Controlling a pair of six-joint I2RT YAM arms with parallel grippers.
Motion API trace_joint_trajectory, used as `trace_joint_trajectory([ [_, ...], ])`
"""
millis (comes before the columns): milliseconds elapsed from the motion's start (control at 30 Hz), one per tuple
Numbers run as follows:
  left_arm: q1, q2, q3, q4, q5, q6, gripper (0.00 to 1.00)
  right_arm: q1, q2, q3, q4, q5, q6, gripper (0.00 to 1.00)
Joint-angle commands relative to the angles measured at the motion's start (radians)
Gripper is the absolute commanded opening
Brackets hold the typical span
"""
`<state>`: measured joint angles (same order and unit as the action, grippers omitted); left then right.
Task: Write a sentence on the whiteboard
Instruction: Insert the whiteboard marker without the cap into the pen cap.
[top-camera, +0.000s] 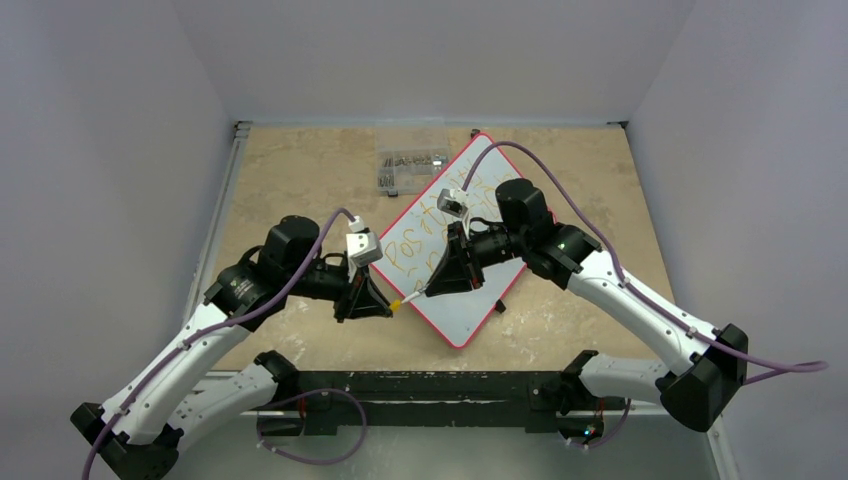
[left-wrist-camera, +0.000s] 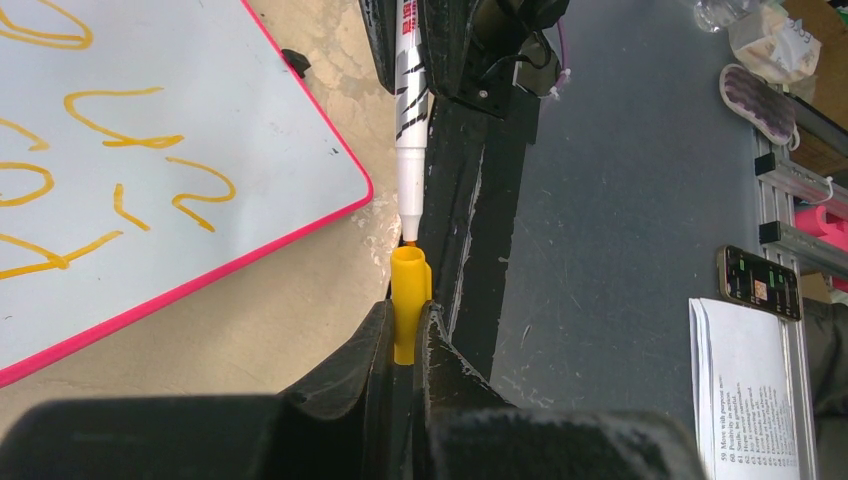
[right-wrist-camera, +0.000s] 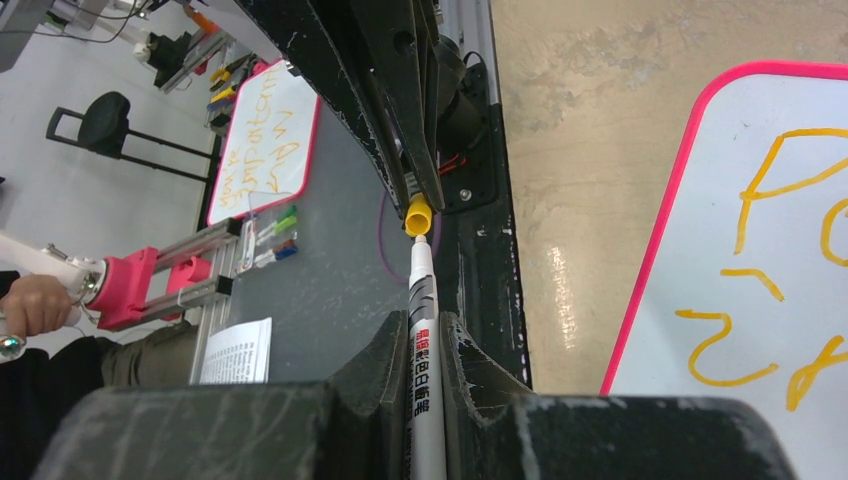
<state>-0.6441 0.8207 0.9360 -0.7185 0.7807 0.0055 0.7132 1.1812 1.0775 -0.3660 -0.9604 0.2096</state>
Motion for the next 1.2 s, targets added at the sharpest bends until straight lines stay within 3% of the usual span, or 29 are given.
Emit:
trace_joint_trajectory([
  [0,-0.006,-0.009,-0.002,0.044,0.014,0.019,0.0,0.005,-0.007,0.044,0.049,-0.012,0.012,0.0],
  [1167,-0.007,-0.007,-0.001,0.044,-0.029,0.013,0.0,0.038,0.024,0.026,0.057,0.024,0.007,0.0],
])
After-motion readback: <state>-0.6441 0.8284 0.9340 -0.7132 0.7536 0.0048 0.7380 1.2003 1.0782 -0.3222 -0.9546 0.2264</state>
